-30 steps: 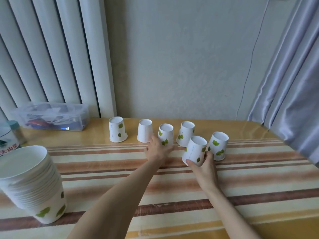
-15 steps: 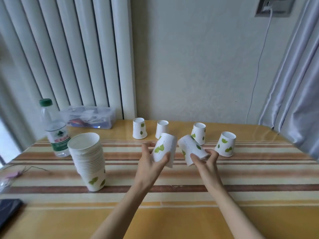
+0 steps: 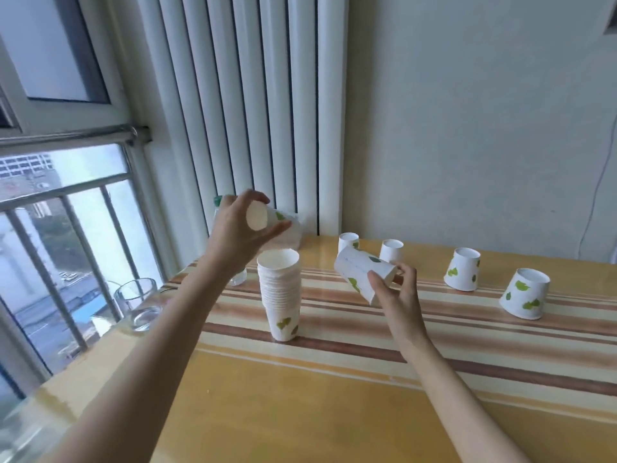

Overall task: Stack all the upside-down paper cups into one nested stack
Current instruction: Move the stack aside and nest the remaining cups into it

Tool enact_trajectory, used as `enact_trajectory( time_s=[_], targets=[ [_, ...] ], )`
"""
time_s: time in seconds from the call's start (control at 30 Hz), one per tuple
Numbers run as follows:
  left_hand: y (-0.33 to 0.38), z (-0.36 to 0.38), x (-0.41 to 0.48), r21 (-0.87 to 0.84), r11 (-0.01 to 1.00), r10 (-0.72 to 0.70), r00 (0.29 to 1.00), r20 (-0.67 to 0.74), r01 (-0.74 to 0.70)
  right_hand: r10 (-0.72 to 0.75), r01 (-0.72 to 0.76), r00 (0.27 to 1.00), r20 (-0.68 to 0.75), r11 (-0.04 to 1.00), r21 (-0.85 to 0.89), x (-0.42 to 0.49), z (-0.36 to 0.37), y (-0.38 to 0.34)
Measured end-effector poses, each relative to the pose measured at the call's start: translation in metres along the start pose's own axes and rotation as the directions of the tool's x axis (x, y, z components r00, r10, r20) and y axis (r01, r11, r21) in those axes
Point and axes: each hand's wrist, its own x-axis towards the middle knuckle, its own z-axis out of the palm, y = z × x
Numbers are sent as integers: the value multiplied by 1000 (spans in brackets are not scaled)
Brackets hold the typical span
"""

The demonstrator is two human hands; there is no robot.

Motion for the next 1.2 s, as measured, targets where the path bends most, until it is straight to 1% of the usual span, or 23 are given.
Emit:
enact_trajectory(
  time_s=[0.1,0.23,0.37,0.4,0.47,0.53,0.57,0.6,0.63,0.67,0.7,0.73,0.77,0.8,0.87,0.97,1.03,1.1,1.13,1.2],
  targets=[
    [-5,6,23,147,987,40,988,149,-62,14,-14,1000,-8,1000,8,1,1,3],
    [-16,29,34,291,940,73,937,343,-180,20,-20,999,-35,1000,-10,4,-5,12],
    [-29,54,28,358,911,-10,858,513,-204,29,-31,997,-66,999,-35,8,-12,18],
    [-34,59,23,387,894,-20,845,535,-224,24,-27,997,-70,999,-42,8,-13,19],
    [-42,68,15,470,834,-13,841,541,-290,18,-22,997,-73,998,-51,9,-15,19],
    [-46,72,8,529,788,2,860,510,-315,18,-23,997,-74,998,-60,9,-15,18],
    [-47,72,5,522,791,38,879,476,-317,16,-20,997,-75,998,-65,10,-14,17],
    [-48,69,0,490,818,81,904,420,-300,9,-15,997,-81,997,-73,10,-12,14],
    [-48,64,-7,423,868,125,939,321,-260,-1,-6,996,-90,996,-85,12,-9,10],
    [-51,60,-16,317,927,149,972,182,-201,-20,11,995,-94,995,-95,13,-5,4],
    [-55,56,-26,177,976,126,991,36,-130,-41,32,995,-89,994,-102,15,0,-3],
    [-60,55,-38,22,999,48,997,-67,-47,-69,62,995,-67,993,-104,16,7,-12],
    [-66,56,-51,-107,993,-57,993,-105,46,-97,92,995,-37,990,-108,18,15,-22],
    [-75,60,-62,-191,972,-154,984,-86,135,-125,123,992,-3,985,-117,20,24,-32],
    [-92,73,-78,-266,923,-279,960,39,279,-172,178,984,49,974,-142,25,44,-52],
    [-108,92,-88,-324,855,-344,911,228,404,-258,269,962,84,950,-159,37,76,-73],
    [-113,103,-88,-384,823,-339,905,258,418,-317,341,939,138,912,-229,45,94,-81],
    [-113,110,-88,-400,833,-310,921,236,383,-347,403,913,216,850,-339,52,106,-85],
    [-113,112,-87,-395,842,-302,928,220,368,-343,426,901,267,815,-392,55,112,-85],
    [-114,114,-86,-403,842,-300,932,201,358,-286,452,880,380,752,-480,60,120,-81]
  ],
)
